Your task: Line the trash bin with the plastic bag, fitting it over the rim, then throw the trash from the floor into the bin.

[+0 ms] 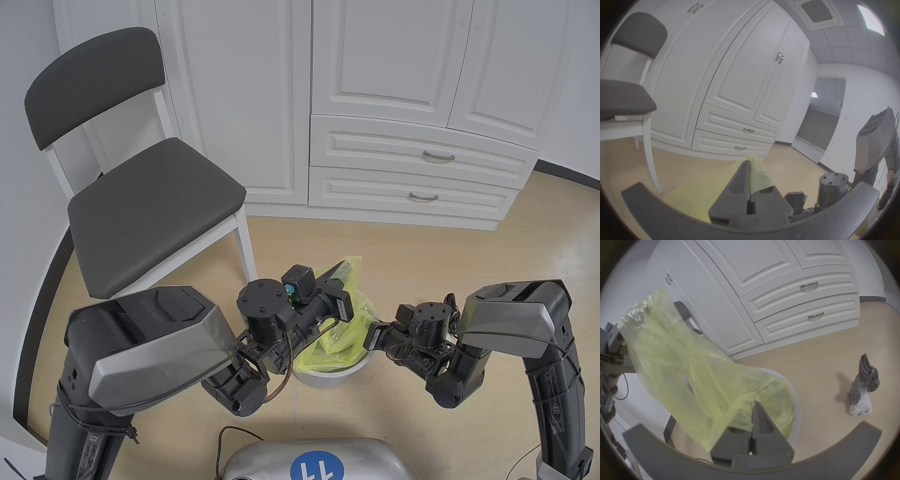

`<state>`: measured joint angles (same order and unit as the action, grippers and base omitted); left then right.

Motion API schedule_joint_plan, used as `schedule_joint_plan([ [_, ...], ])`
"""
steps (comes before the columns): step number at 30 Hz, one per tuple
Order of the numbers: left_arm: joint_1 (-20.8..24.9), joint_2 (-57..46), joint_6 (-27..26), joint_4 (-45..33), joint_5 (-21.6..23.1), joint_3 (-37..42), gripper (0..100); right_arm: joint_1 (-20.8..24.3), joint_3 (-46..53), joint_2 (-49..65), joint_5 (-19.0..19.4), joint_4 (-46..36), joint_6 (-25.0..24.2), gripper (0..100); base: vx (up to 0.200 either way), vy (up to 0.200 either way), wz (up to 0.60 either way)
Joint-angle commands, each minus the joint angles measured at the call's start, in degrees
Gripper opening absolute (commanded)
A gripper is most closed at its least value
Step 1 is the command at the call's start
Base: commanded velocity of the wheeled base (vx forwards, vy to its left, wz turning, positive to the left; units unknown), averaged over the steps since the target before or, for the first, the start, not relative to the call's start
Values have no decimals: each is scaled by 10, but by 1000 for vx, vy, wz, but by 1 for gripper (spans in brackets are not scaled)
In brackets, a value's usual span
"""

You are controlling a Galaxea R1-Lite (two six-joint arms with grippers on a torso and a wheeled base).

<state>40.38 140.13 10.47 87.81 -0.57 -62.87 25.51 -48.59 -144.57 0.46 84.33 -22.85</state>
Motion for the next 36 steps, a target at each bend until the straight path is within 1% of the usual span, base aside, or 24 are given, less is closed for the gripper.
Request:
schedule_joint_plan([
  [1, 0, 49, 26, 0, -2, -45, 0, -35, 4, 8, 19, -1, 12, 0, 0, 0, 0],
  [2, 0, 49, 26, 0, -2, -45, 0, -35, 4, 8, 19, -1, 12, 0, 0, 0, 0],
  [3, 3, 62, 37, 0, -3, -59, 0, -52, 9, 14, 35, -1, 23, 0, 0, 0, 0],
  [5, 5, 73, 39, 0, -4, -70, 0, -64, 12, 17, 42, -1, 29, 0, 0, 0, 0],
  [6, 8, 86, 40, -1, -7, -85, 0, -78, 17, 23, 53, -1, 37, 0, 0, 0, 0],
  [7, 8, 91, 41, -1, -14, -93, 0, -84, 19, 24, 61, -1, 41, 0, 0, 0, 0],
  [8, 8, 91, 41, -1, -14, -93, 0, -84, 19, 24, 61, -1, 41, 0, 0, 0, 0],
  [9, 14, 109, 53, -1, -32, -125, 0, -104, 27, 33, 82, -1, 49, 0, 0, 0, 0],
  [11, 15, 124, 66, -4, -36, -154, 0, -115, 30, 37, 93, -1, 50, 0, 0, 0, 0],
  [15, 9, 146, 71, -43, -30, -205, 0, -130, 27, 37, 96, 0, 50, 0, 0, 0, 0],
  [16, 3, 154, 72, -77, -30, -235, 0, -136, 24, 36, 100, 0, 50, 0, 0, 0, 0],
  [18, -2, 161, 72, -98, -30, -258, 0, -137, 24, 36, 102, 0, 50, 0, 0, 0, 0],
  [19, -8, 170, 73, -124, -29, -288, 0, -138, 24, 36, 104, 1, 50, 0, 0, 0, 0],
  [21, -11, 183, 74, -150, -29, -311, 0, -144, 25, 37, 105, 1, 50, 0, 0, 0, 0],
  [24, -11, 197, 74, -156, -29, -322, 0, -146, 25, 38, 108, 1, 50, 0, 0, 0, 0],
  [29, -16, 238, 74, -180, -27, -380, 0, -151, 30, 41, 120, 5, 50, 0, 0, 0, 0],
  [33, -30, 264, 74, -204, -28, -423, 0, -139, 34, 33, 122, 9, 50, 0, 0, 0, 0],
  [36, -40, 269, 75, -207, -28, -430, 0, -129, 32, 26, 122, 12, 47, 0, 0, 0, 0],
])
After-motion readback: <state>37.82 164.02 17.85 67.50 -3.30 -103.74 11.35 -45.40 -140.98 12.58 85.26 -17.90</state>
